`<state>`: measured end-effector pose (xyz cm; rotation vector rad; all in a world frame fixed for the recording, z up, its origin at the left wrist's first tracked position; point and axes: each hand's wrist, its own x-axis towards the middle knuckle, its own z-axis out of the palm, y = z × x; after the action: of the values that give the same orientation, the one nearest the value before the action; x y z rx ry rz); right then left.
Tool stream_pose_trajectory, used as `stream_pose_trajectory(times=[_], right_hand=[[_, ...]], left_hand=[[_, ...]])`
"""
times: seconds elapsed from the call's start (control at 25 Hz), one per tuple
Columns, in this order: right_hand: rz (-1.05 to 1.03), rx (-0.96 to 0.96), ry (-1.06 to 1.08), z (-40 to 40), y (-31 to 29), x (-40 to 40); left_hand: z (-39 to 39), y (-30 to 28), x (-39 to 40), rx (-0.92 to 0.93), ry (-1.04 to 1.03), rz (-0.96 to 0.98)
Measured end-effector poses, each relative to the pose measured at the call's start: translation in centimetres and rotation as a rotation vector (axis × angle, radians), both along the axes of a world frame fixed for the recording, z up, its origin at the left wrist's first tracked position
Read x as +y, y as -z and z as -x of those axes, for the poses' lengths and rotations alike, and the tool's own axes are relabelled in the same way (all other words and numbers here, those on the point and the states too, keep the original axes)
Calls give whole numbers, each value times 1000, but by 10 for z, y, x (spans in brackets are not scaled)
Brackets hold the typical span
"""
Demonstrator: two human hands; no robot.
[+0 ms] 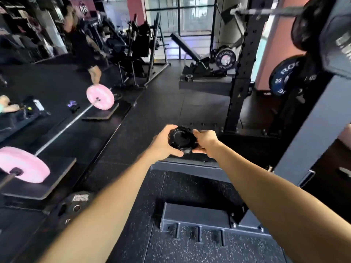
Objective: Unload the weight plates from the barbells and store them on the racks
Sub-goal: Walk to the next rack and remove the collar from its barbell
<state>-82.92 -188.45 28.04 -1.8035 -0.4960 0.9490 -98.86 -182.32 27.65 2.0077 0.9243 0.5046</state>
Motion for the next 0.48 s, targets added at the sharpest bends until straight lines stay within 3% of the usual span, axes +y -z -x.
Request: stream_pose_trajectory(times=[0.2, 0.48], right_hand=[[134, -67, -21, -37, 76, 46], [252, 23, -27, -66, 154, 90]], left_hand=[[-39, 75, 47, 92, -11, 88], [-74, 150, 92, 235, -4, 192]])
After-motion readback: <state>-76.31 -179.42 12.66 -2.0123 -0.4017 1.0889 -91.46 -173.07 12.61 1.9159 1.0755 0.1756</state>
